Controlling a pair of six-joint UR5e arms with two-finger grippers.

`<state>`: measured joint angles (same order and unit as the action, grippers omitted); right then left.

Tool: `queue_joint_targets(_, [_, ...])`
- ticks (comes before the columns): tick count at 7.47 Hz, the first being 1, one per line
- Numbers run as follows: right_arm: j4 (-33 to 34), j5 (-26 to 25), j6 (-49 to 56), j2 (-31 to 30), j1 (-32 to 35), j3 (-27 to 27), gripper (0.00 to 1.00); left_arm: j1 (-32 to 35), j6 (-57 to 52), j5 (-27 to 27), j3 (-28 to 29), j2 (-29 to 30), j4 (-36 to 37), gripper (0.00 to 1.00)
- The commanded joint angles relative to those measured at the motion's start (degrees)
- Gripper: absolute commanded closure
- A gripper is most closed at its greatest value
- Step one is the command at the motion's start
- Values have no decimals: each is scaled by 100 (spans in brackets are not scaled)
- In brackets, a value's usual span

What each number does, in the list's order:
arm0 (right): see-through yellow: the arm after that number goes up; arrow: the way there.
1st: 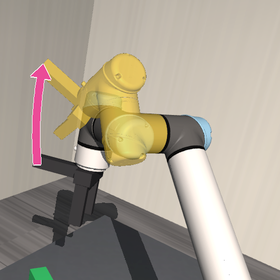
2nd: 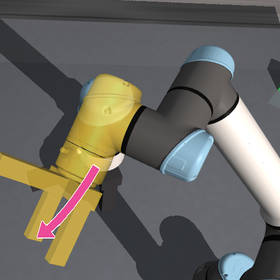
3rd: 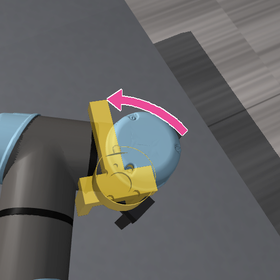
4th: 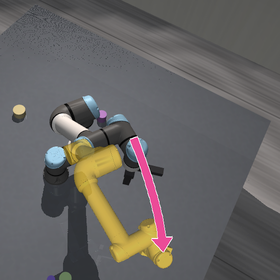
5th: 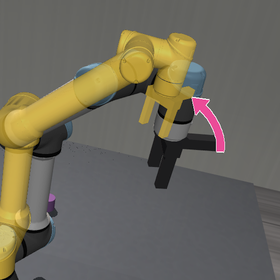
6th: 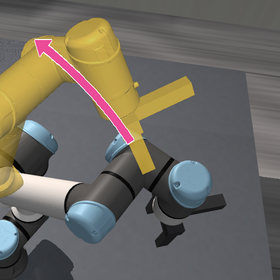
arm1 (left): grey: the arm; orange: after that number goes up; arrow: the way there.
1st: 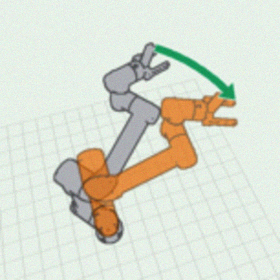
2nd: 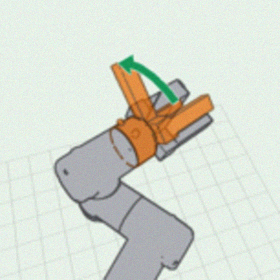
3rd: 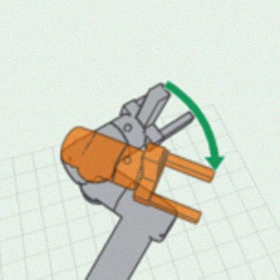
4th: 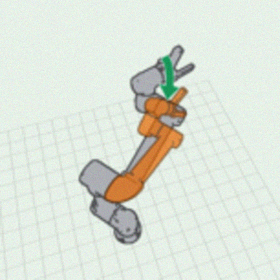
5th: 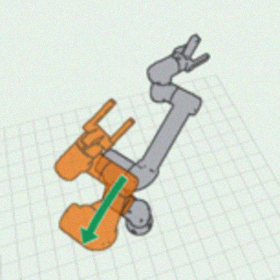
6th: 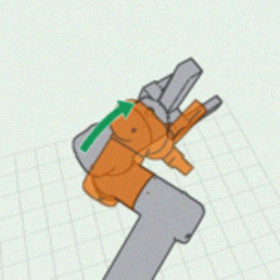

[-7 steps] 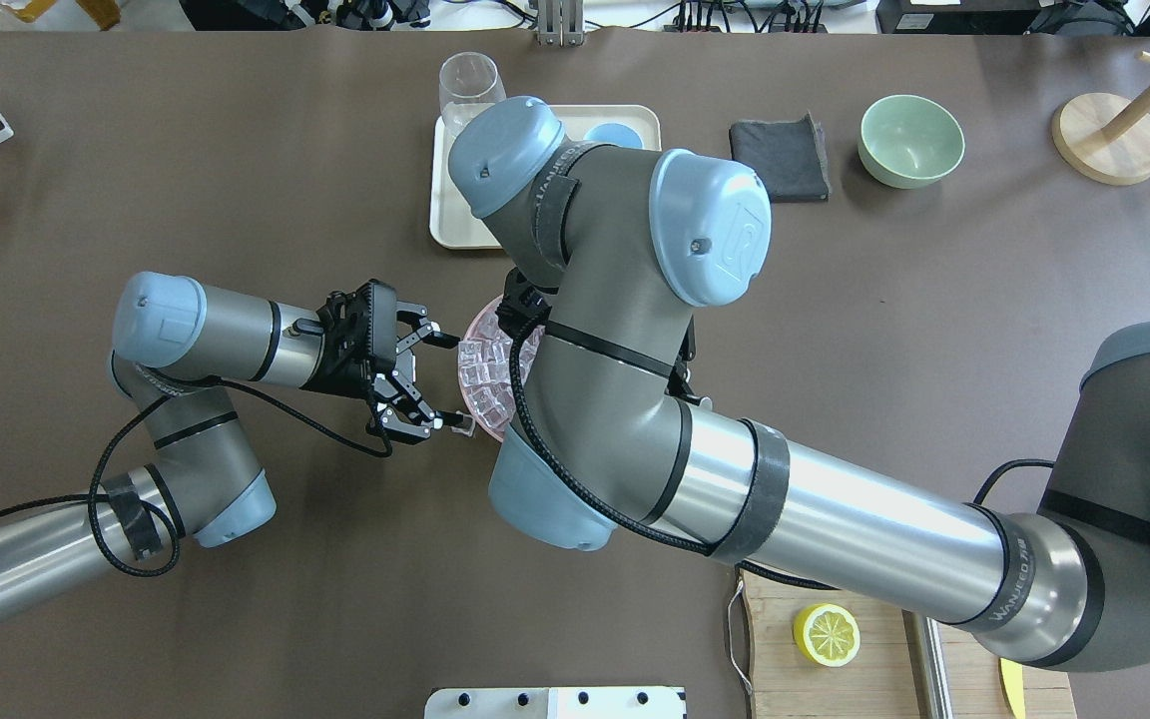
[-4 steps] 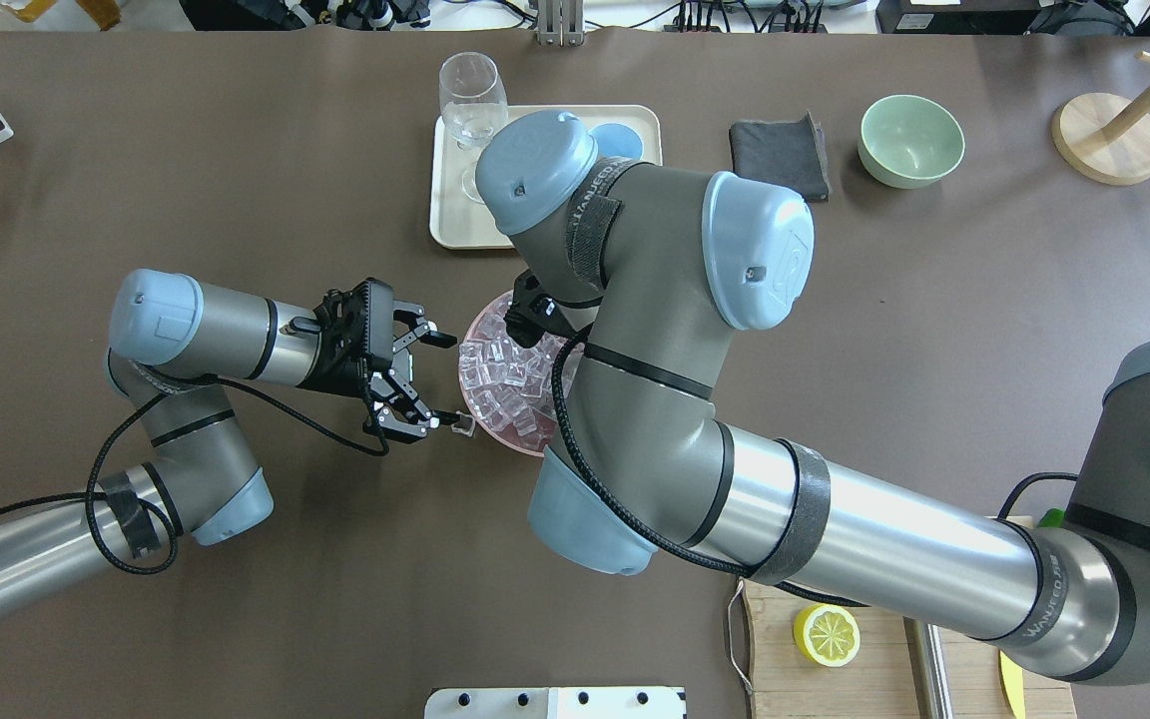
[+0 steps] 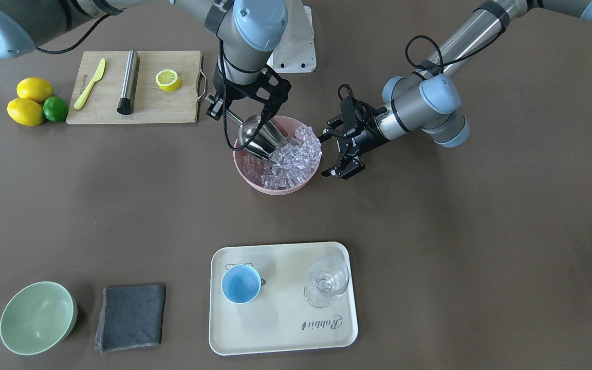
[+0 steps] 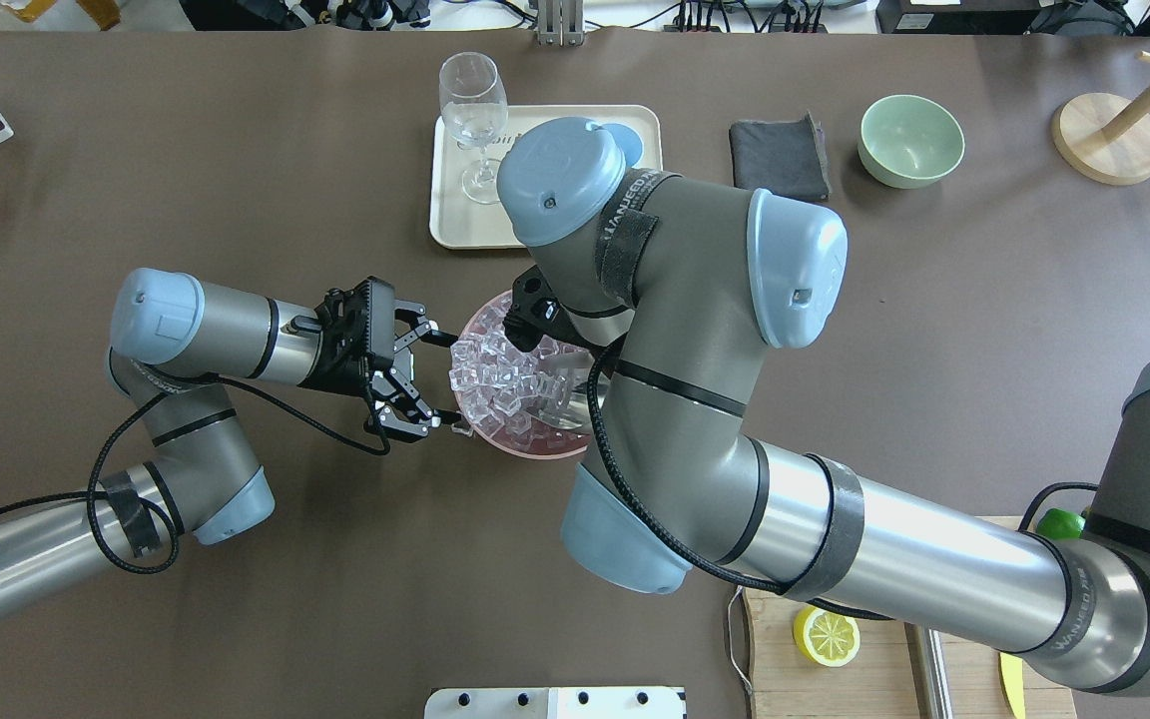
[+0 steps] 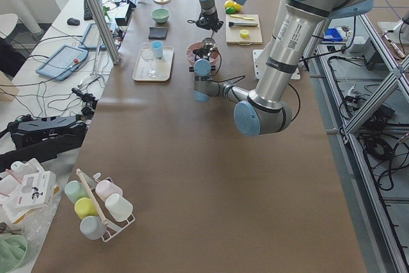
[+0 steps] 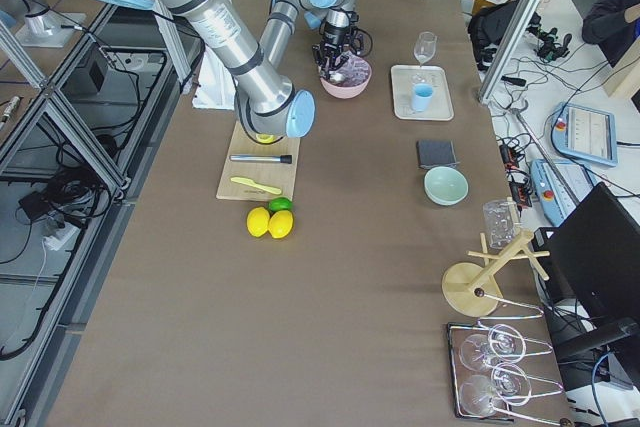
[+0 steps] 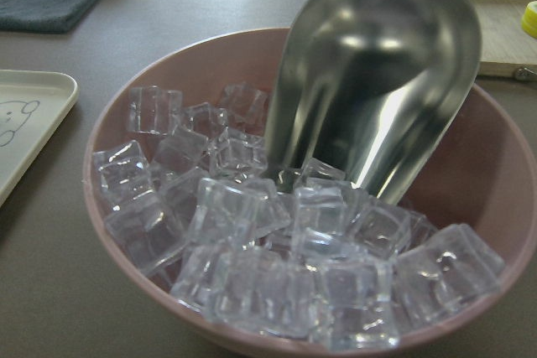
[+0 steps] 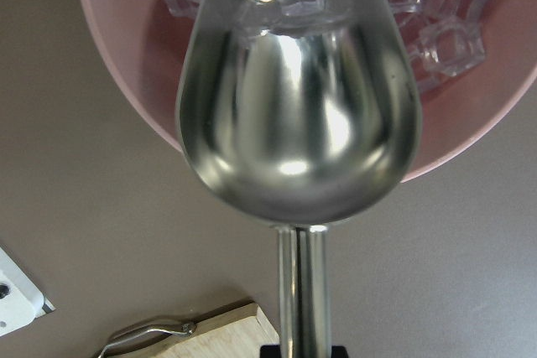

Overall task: Put ice in cup with scoop
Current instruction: 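Push the scoop through the ice to fill it with the right gripper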

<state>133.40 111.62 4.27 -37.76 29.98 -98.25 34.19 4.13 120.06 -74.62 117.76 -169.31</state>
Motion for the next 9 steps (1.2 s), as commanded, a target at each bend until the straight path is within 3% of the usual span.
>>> queue_joint_targets(1, [-690, 0, 4, -484, -1, -386, 100, 0, 0, 8, 0, 10, 4, 2])
queue_joint_targets(9, [-2317, -132, 30, -1084, -10, -475, 100, 9, 0, 26, -9, 10, -5, 2])
